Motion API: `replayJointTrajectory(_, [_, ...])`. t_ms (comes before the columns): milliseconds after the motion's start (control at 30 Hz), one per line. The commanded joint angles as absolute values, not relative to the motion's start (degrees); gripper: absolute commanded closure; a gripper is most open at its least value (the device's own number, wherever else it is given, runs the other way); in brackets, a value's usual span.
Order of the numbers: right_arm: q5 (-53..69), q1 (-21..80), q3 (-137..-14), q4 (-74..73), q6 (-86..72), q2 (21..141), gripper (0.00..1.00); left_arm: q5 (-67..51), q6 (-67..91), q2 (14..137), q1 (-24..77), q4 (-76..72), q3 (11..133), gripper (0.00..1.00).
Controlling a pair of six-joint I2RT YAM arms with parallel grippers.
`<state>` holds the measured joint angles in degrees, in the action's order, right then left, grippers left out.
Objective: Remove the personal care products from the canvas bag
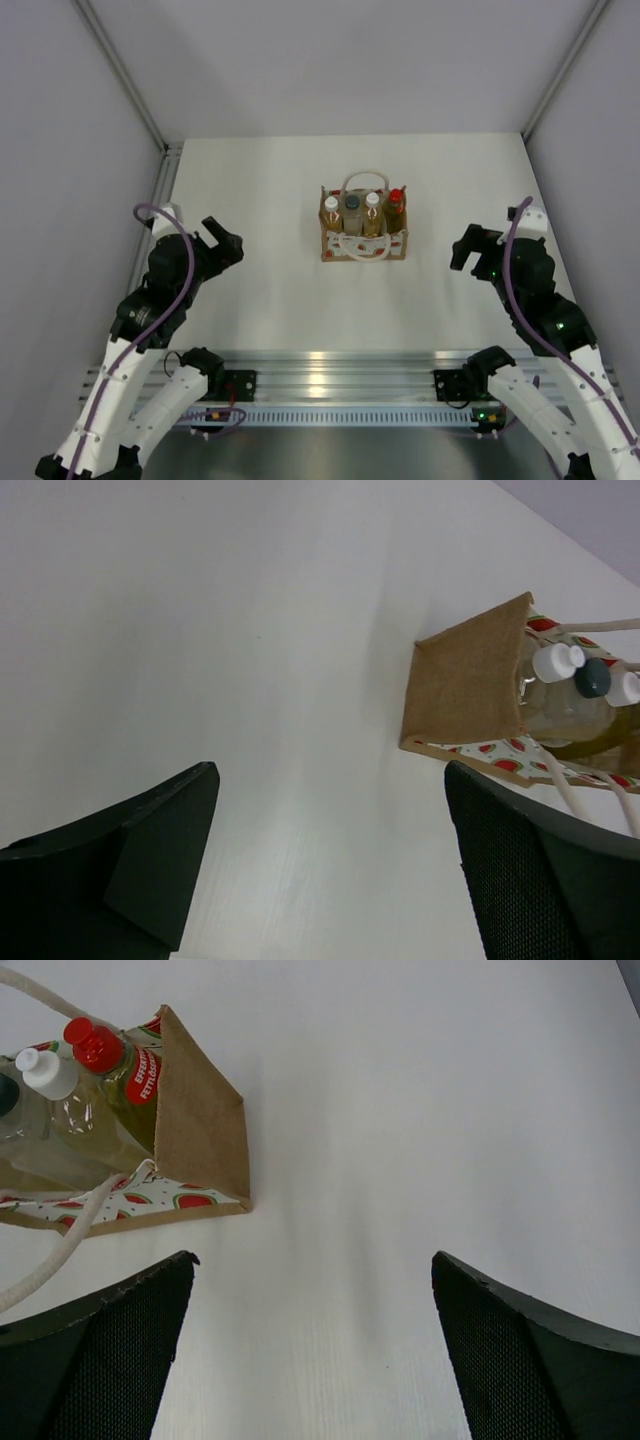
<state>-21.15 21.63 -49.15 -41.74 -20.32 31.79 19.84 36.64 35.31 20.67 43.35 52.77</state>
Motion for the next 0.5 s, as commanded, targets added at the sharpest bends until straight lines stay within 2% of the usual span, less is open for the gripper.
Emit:
replayJointTrajectory(0, [-19.9,21.9,-49.7,-38.5,-20.1,31.3,0.00,10.0,45.5,40.2,20.5,35.7,52.2,0.01])
replayJointTrajectory(100, [-19.2,21.9,-48.6,-37.8,-20.7,30.1,0.01,3.1,49.4,49.3,23.0,27.6,52.4,0.01])
replayJointTrajectory(267, [-16.9,21.8,-47.9,-37.6,-20.9,30.1,0.01,15.1,50.9,68.6,36.5,26.8,62.9,0.02])
replayJointTrajectory(467, [-16.2,21.9,-48.1,-37.7,-20.3,29.2,0.01,22.8,51.9,82.5,41.7,26.7,72.7,0.09])
